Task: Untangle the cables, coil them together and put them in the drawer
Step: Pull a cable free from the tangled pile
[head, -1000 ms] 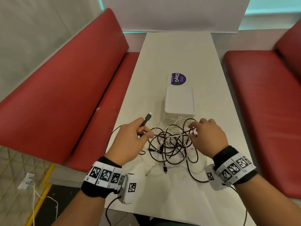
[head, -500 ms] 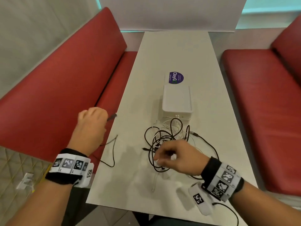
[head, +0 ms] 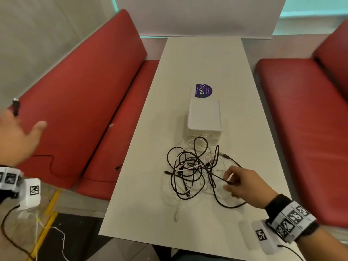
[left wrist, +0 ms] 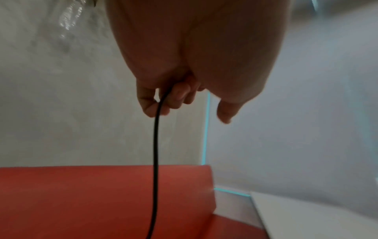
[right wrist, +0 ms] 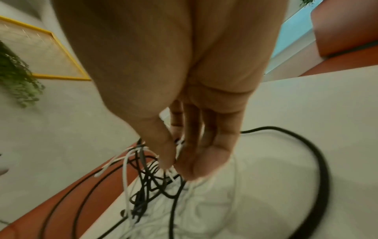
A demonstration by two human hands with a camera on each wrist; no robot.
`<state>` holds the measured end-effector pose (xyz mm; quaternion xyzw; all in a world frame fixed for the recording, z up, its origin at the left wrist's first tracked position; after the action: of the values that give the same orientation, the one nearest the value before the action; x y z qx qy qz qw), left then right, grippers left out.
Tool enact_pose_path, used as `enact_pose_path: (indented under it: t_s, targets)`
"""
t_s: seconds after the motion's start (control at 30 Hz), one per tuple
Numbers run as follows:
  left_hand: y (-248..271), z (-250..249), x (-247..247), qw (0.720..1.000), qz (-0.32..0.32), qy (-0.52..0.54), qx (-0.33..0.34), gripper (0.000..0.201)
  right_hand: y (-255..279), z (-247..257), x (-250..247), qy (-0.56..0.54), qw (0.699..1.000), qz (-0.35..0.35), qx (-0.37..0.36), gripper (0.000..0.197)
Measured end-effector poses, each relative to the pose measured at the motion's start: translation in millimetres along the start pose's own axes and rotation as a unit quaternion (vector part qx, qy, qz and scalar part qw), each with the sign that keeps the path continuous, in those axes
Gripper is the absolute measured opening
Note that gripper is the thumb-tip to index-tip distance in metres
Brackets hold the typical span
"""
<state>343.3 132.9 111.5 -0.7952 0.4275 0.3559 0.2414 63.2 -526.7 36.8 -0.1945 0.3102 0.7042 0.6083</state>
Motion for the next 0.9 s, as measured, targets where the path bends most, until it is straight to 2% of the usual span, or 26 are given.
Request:
enact_pose_path:
  t_s: [0.03,0.07,0.1,0.13,0.2,0.27,0.3,0.4,0.47,0.63,0.73,0.8,0.9]
  targets:
    - [42,-40,-9,0.998,0.040,0.039,0.004,0.073,-2,6,-4,0.003,0.999,-0.040,-0.019,0.019]
    - [102,-95,-15,0.996,0.073,0.042,0.039,0.053,-3,13,-12,0.007,0.996,-0.083,-0.039,0.019]
    - [135,-115,-4,0.990,0.117,0.059,0.045,0.039,-4,23,-22,-0.003,0.990,-0.123,-0.061,0.018]
    - [174,-149,4,0.975,0.176,0.116,0.074,0.036,-5,35,-32,-0.025,0.984,-0.154,-0.088,0.015]
    - [229,-183,35,0.931,0.288,0.198,0.102,0.033,-7,64,-47,-0.060,0.969,-0.184,-0.151,0.011]
    - [269,-202,72,0.893,0.367,0.226,0.130,0.027,-12,88,-55,-0.121,0.956,-0.193,-0.186,0.008]
    - [287,-207,89,0.884,0.391,0.218,0.135,0.027,-16,97,-54,-0.161,0.951,-0.185,-0.186,0.007]
    - [328,-219,124,0.863,0.439,0.210,0.132,0.027,-31,119,-35,-0.198,0.959,-0.104,-0.173,0.014]
    - [349,-224,138,0.852,0.461,0.228,0.095,0.025,-42,128,-19,-0.204,0.962,-0.067,-0.171,0.024]
    - [375,-223,151,0.829,0.484,0.281,-0.018,0.023,-56,122,-12,-0.260,0.946,-0.147,-0.125,0.023]
    - [377,-222,153,0.830,0.492,0.262,0.000,0.025,-55,119,-11,-0.257,0.942,-0.163,-0.140,0.021]
    - [379,-221,154,0.816,0.513,0.266,0.000,0.027,-55,119,-14,-0.242,0.941,-0.182,-0.151,0.017]
    - [381,-222,155,0.798,0.536,0.276,0.004,0.028,-58,123,-18,-0.218,0.947,-0.175,-0.160,0.015]
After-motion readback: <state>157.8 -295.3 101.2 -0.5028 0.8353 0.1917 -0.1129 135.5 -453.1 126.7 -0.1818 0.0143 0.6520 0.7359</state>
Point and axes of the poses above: each hand's wrist, its own y-axis away from the middle knuckle, its own x-axis out of the palm, z = x × y, the point moved 5 cm from there along -y, towards the middle knuckle, and after that the axes turned 13 degrees about -x, right-handed, at the moved point
